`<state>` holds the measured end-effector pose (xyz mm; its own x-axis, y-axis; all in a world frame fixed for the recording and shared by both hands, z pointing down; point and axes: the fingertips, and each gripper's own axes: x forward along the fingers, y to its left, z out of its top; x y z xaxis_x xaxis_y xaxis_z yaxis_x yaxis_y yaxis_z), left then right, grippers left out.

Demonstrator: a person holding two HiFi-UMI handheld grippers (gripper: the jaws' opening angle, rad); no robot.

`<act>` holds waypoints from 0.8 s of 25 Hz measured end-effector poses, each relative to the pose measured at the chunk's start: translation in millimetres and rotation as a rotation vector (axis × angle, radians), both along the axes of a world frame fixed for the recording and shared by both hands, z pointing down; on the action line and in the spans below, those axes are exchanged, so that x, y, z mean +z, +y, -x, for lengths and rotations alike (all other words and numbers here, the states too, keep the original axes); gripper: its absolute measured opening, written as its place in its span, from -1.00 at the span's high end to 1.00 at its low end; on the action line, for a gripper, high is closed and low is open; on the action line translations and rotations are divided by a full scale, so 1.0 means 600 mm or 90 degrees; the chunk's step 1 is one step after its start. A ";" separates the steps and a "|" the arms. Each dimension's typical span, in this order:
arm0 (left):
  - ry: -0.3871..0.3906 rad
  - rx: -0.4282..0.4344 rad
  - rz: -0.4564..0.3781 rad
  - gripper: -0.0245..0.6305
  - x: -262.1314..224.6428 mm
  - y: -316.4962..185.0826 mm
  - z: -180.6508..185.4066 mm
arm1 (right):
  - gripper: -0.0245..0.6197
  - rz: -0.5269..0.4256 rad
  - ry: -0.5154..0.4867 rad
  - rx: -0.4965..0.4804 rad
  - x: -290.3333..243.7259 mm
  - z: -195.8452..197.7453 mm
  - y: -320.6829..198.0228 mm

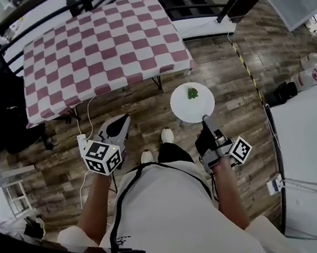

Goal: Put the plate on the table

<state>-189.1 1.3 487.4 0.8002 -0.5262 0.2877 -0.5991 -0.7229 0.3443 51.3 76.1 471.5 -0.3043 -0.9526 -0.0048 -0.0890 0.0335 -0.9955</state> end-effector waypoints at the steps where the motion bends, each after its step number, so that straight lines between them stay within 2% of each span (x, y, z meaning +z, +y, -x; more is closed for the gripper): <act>1: -0.001 -0.001 0.003 0.90 0.002 -0.001 -0.002 | 0.82 0.004 0.000 -0.001 0.004 -0.002 -0.002; 9: -0.013 -0.020 0.020 0.90 0.018 -0.056 -0.029 | 0.82 0.003 -0.010 -0.023 0.013 -0.030 -0.086; 20: -0.014 -0.048 0.011 0.90 -0.001 -0.186 -0.143 | 0.82 0.005 -0.002 -0.076 0.016 -0.127 -0.236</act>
<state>-103.0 -110.4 486.6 0.7521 -0.5795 0.3140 -0.6590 -0.6699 0.3420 127.6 -65.5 481.3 -0.4151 -0.9098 0.0018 -0.0813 0.0351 -0.9961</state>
